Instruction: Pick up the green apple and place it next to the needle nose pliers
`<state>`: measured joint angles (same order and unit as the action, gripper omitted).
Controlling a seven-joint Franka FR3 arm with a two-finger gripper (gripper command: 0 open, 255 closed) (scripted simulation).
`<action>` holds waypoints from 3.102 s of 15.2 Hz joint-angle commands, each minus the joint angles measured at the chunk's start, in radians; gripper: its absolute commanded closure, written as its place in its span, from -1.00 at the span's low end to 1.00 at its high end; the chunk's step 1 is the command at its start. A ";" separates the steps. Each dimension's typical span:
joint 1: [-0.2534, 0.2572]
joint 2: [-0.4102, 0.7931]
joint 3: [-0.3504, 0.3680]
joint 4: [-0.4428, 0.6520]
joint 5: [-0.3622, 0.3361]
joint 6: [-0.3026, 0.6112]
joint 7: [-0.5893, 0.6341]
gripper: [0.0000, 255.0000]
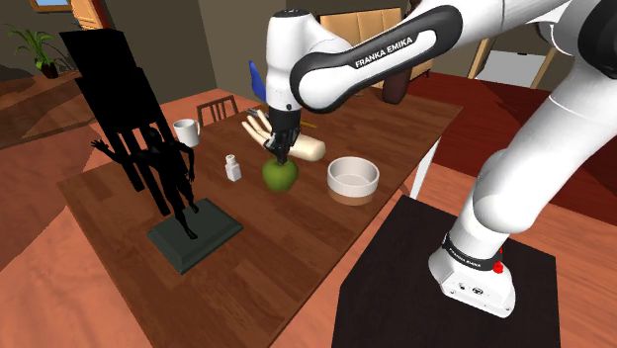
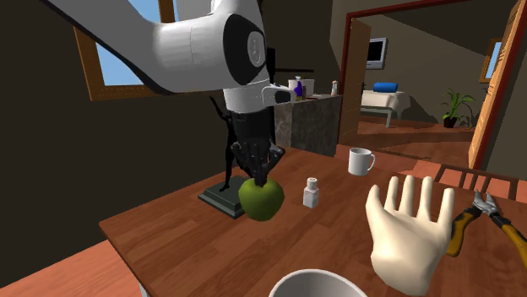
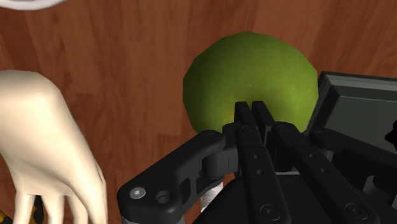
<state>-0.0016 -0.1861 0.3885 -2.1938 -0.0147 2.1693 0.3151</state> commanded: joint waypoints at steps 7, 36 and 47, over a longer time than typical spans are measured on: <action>0.000 -0.027 -0.009 0.083 0.012 -0.109 -0.016 1.00; -0.208 0.127 -0.324 0.327 0.022 -0.192 -0.541 1.00; -0.322 0.373 -0.425 0.638 0.063 -0.263 -0.764 1.00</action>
<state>-0.3111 0.1560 -0.0275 -1.5957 0.0430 1.9162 -0.4260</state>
